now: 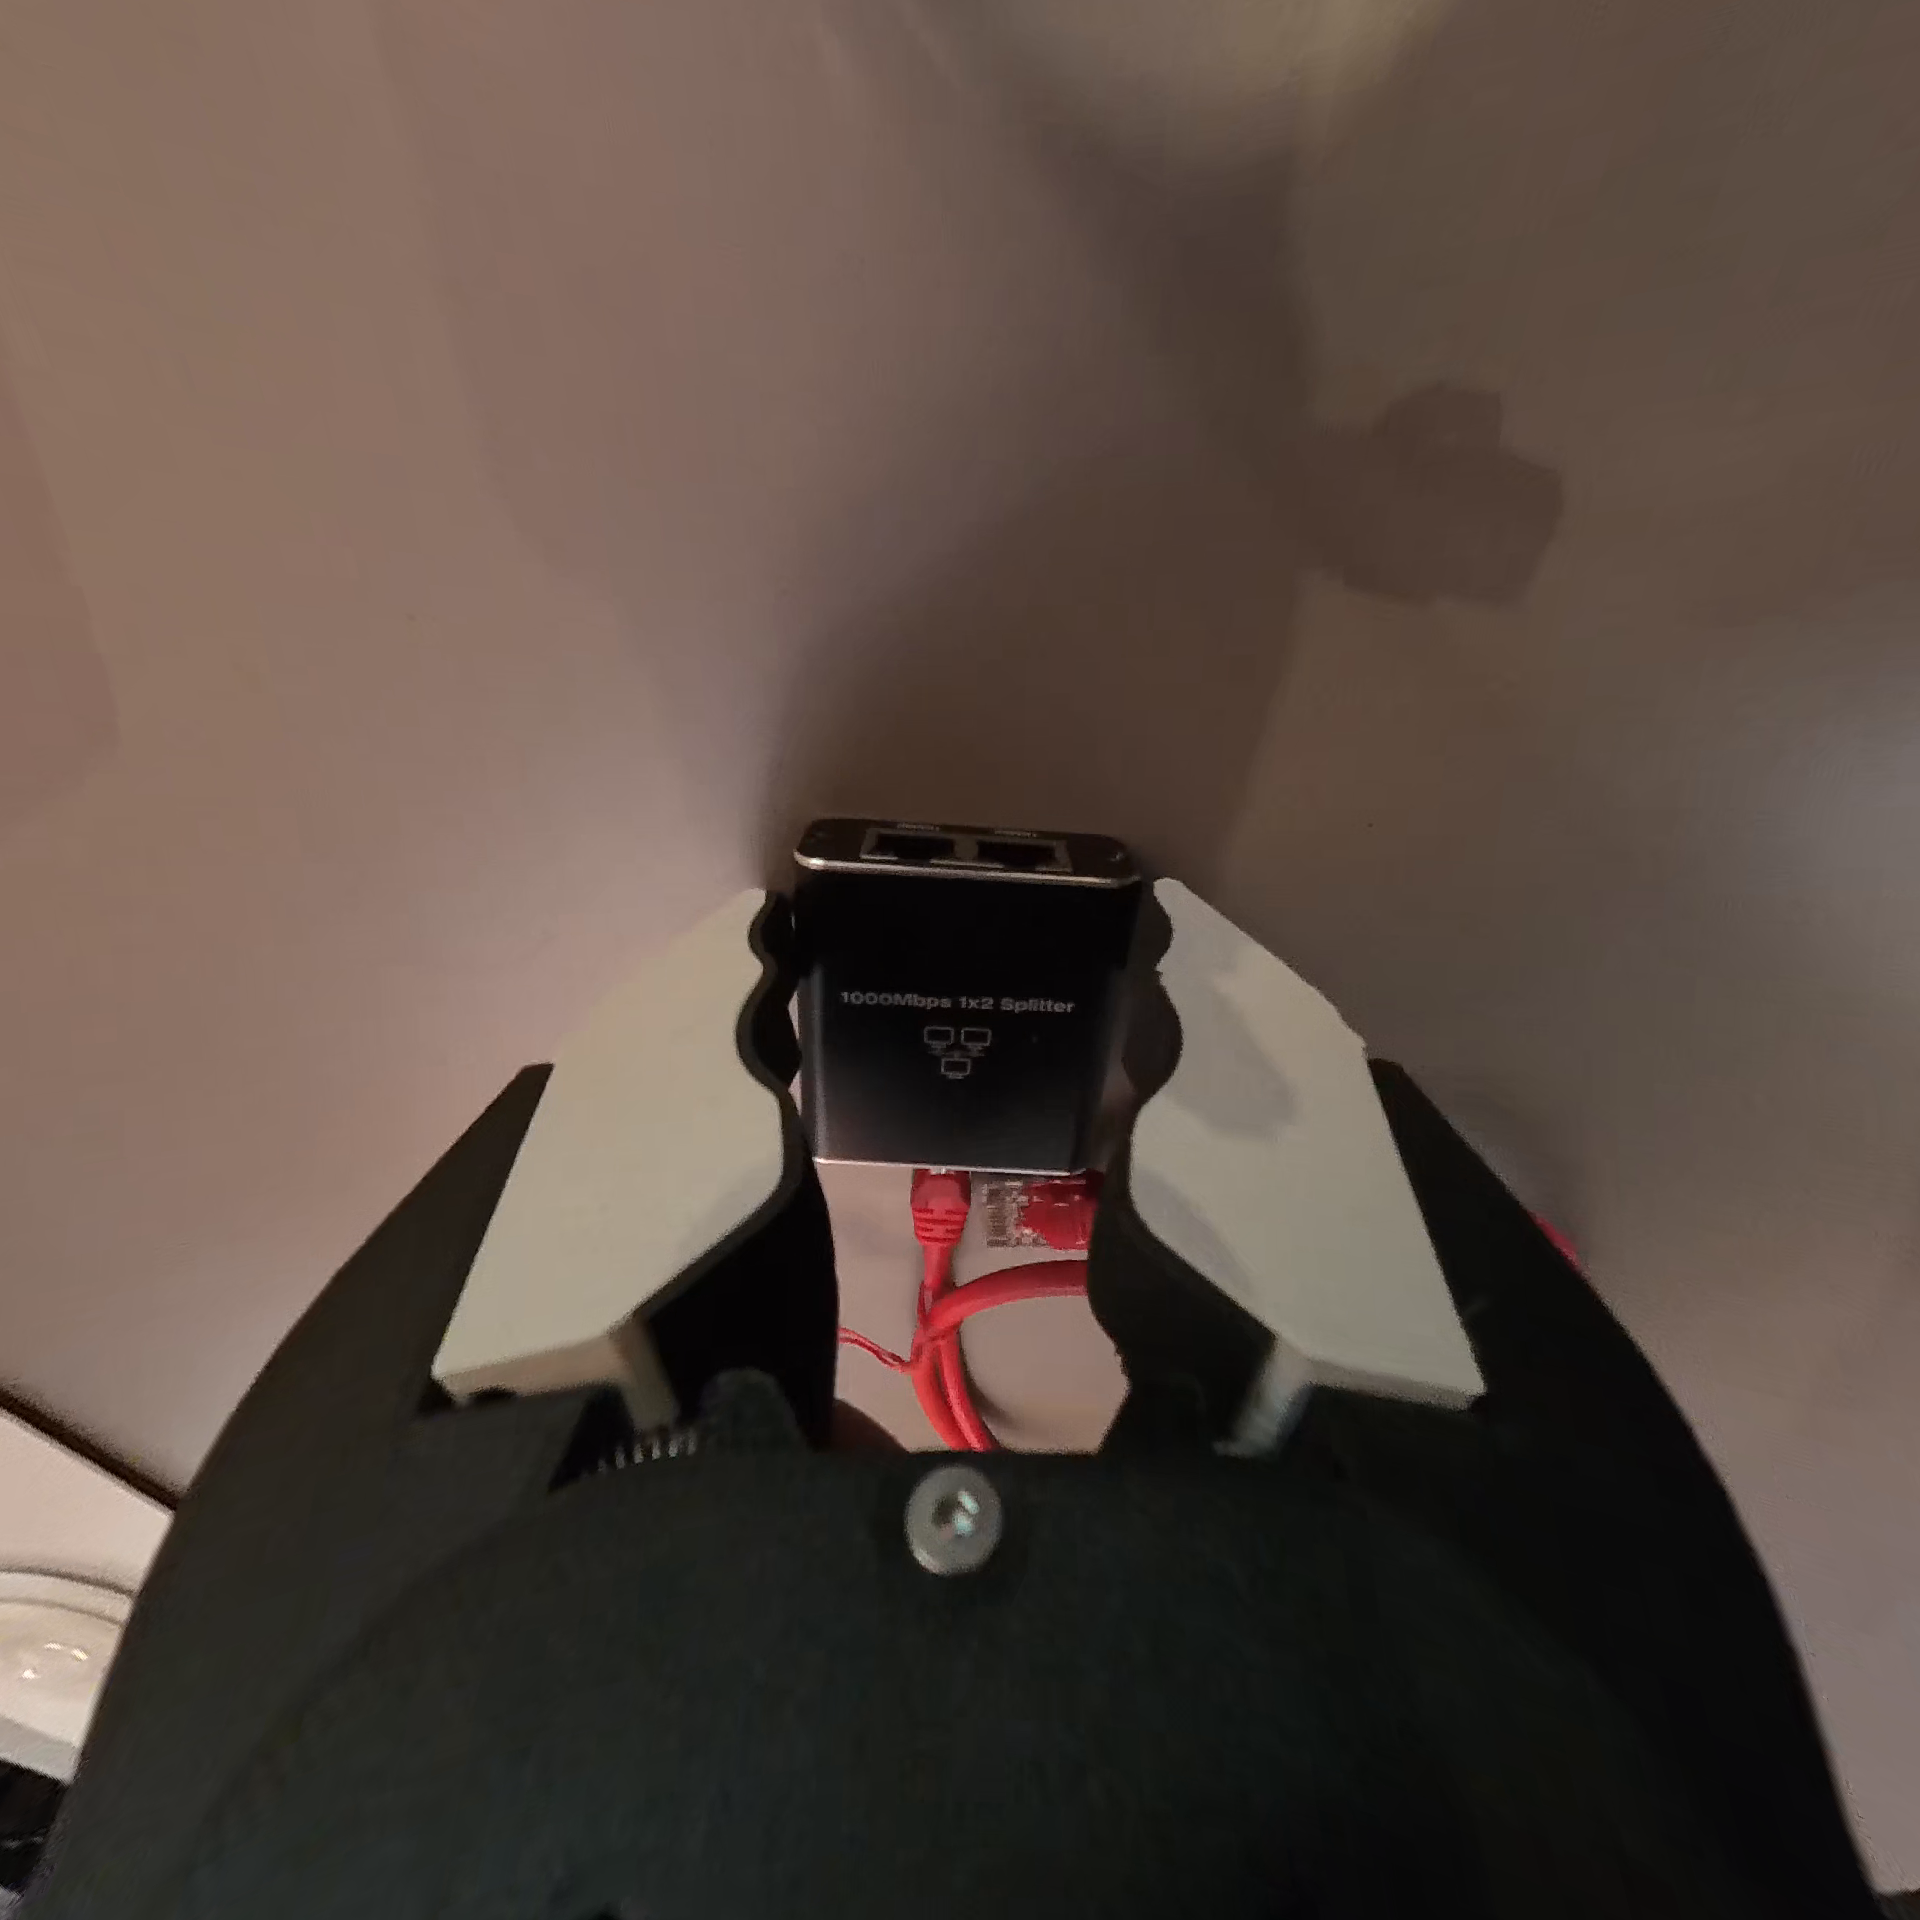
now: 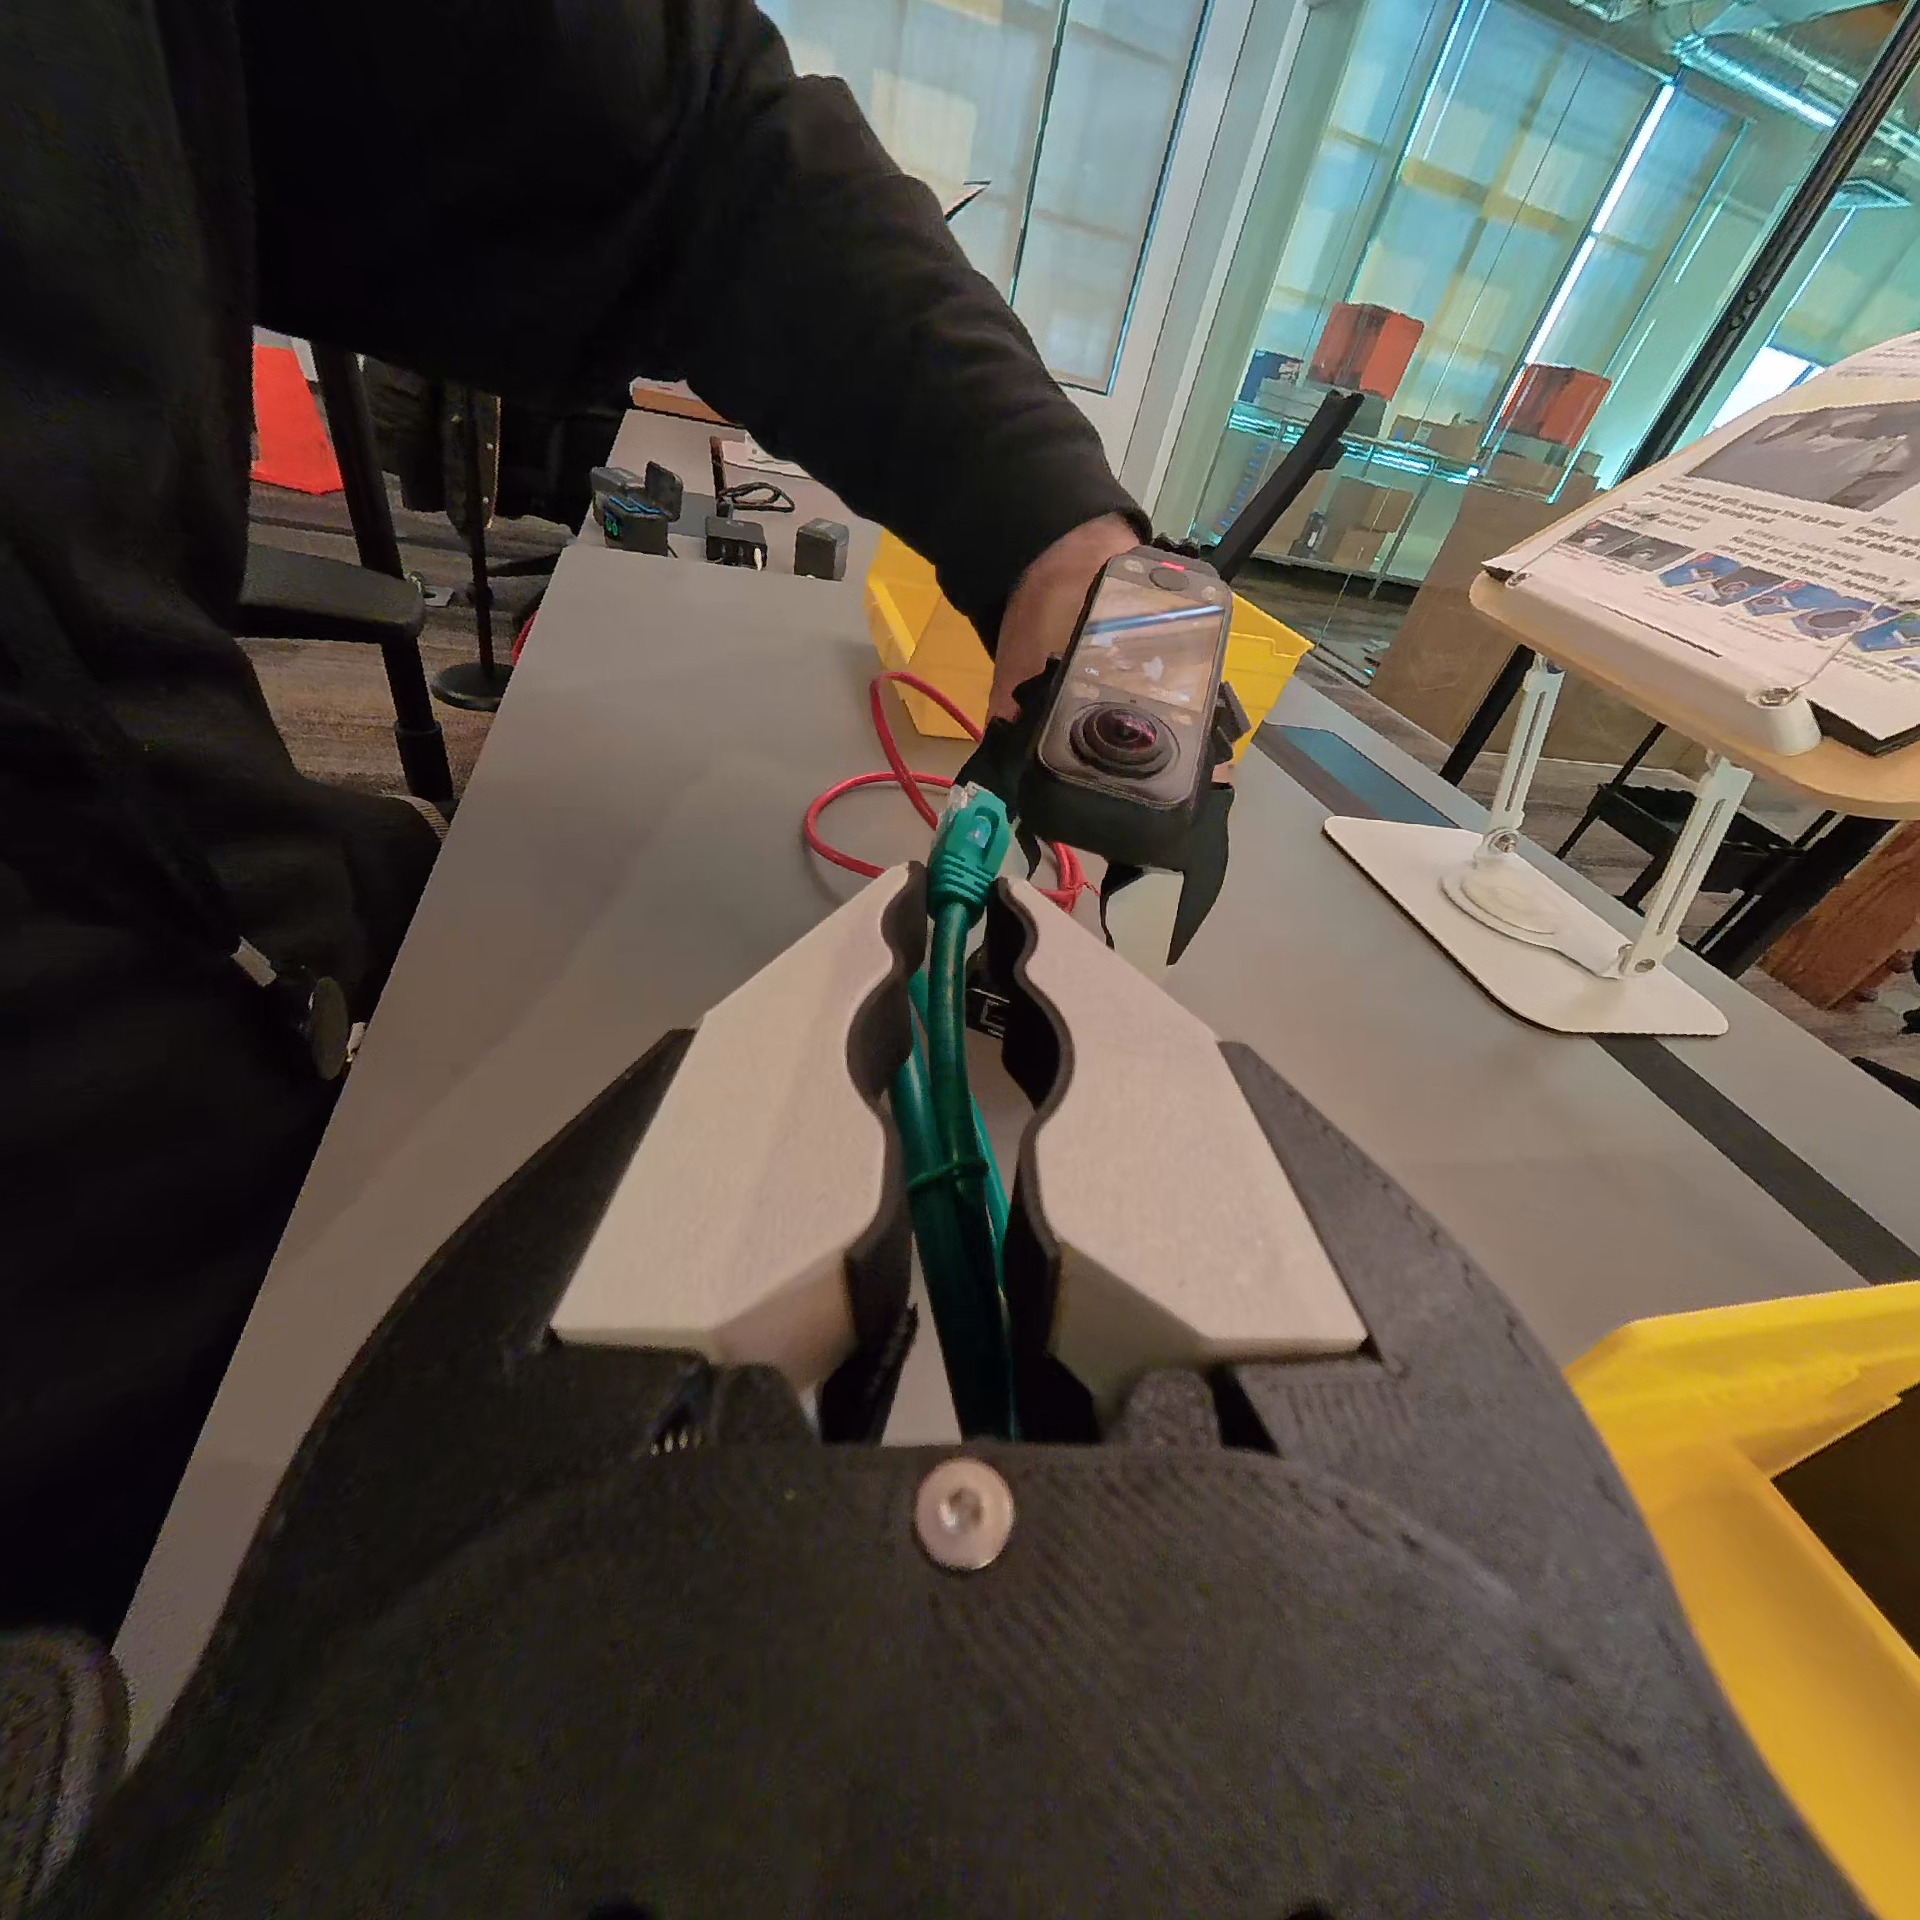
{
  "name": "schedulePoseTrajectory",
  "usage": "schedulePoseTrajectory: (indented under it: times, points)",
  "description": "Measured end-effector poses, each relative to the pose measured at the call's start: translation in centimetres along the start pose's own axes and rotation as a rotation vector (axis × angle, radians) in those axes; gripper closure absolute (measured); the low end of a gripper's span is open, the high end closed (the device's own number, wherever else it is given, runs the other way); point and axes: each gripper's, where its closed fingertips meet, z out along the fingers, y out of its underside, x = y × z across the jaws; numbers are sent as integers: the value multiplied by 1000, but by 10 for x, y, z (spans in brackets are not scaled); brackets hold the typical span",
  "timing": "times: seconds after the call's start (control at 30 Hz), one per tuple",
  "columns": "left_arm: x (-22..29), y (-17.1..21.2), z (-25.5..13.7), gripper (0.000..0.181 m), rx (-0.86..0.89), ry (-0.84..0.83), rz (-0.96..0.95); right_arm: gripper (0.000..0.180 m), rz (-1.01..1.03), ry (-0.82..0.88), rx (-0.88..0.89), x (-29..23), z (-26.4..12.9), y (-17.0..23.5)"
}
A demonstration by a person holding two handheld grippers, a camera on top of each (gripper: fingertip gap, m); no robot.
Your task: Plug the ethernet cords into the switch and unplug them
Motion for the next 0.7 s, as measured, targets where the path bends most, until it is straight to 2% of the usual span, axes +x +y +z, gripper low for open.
schedulePoseTrajectory:
  times: [0.17, 0.3, 0.7]
  points:
    - [-1, 5, -3, 120, 33, 22, -76, 171, 17, 10, -16, 3, 2, 2]
    - [-1, 2, -22, 121, 101, 44, -137, 171, 24, 26, -38, 9, 9, 3]
    - [9, -11, -77, 121, 185, 78, -149, 171, -24, -3, -132, 21, 65, 13]
